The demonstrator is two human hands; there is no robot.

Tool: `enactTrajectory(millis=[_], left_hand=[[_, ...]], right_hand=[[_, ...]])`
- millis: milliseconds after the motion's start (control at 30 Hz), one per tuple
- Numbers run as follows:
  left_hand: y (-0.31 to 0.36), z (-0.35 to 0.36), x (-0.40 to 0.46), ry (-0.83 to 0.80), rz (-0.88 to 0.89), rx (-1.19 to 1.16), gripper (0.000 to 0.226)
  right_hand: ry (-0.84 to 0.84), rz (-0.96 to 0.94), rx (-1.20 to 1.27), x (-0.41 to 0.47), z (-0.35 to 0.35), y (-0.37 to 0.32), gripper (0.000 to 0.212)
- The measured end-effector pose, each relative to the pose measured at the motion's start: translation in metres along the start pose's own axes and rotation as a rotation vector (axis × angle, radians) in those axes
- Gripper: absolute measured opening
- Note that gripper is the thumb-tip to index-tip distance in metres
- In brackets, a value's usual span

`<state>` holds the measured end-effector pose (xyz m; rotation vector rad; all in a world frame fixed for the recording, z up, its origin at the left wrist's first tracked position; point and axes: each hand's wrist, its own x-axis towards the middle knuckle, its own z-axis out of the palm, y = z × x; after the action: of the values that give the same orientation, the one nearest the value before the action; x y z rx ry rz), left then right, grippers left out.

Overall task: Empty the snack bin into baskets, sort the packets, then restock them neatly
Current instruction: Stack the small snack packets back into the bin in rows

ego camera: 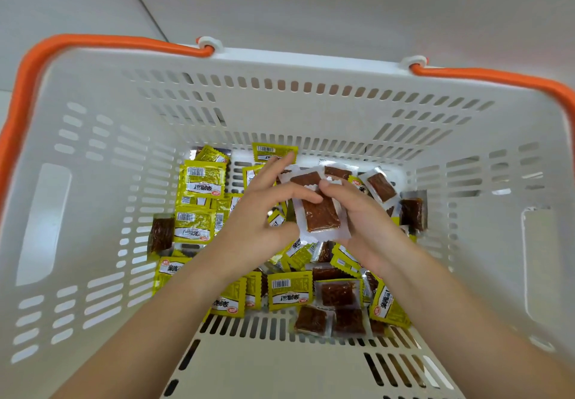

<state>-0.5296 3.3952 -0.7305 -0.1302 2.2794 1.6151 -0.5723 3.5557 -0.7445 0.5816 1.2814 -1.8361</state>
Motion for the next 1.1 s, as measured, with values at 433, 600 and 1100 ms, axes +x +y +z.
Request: enactTrajectory(millis=[433, 600, 1100], left_hand=[[-0.002, 0.007, 0.008, 0.159, -0.271, -0.367, 0.053], [0.018, -0.005, 0.002, 0.160, -0.293, -0.465, 0.039], [0.275, -0.047, -0.122, 0.058, -0.134, -0.762, 0.023]], right_hand=[[0.075, -0.079, -0.265, -0.006, 0.011, 0.003, 0.048], [0.022, -0.094, -0.225, -0.027, 0.018, -0.011, 0.059], [0.049, -0.625, -0.692, -0.238, 0.118, -0.125, 0.058]])
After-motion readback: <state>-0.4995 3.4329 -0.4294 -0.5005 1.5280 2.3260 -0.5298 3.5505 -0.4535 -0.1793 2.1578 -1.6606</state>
